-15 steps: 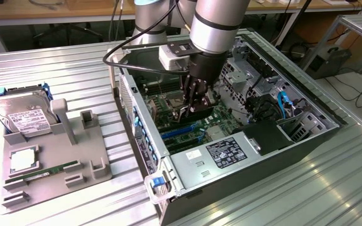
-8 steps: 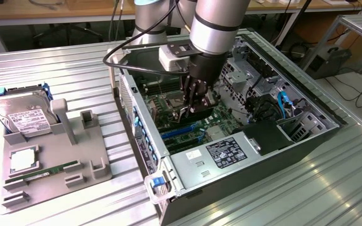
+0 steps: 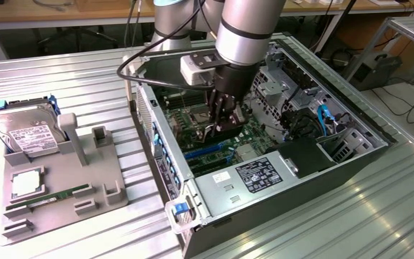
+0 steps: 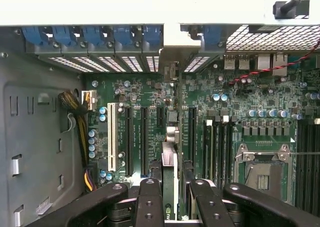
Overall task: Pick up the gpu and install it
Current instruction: 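Insert the gpu into the slot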
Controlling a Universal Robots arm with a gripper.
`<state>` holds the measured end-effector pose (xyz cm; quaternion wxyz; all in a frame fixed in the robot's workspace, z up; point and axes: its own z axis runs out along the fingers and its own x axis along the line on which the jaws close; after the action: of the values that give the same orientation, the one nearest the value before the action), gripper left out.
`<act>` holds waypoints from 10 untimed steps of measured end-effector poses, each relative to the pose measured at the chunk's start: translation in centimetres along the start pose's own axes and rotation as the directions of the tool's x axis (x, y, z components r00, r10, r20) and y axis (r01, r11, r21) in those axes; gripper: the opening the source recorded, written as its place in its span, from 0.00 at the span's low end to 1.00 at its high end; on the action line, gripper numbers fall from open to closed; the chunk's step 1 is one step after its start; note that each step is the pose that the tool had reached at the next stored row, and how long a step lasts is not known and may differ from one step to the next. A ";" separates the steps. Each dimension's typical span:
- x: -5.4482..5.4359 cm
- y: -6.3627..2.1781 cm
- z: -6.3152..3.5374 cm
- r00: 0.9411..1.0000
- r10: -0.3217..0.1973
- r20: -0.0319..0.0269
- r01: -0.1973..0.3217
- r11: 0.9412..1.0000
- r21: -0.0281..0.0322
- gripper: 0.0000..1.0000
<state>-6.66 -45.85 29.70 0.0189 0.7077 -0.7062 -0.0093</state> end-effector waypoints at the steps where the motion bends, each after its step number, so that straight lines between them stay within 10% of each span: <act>1: 0.0 0.02 0.14 1.000 0.000 0.000 0.000 1.000 0.000 0.26; 10: -0.1 0.02 0.96 1.000 0.003 0.000 -0.003 1.000 0.000 0.26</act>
<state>-6.72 -45.80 28.74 0.0187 0.7068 -0.7071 -0.0092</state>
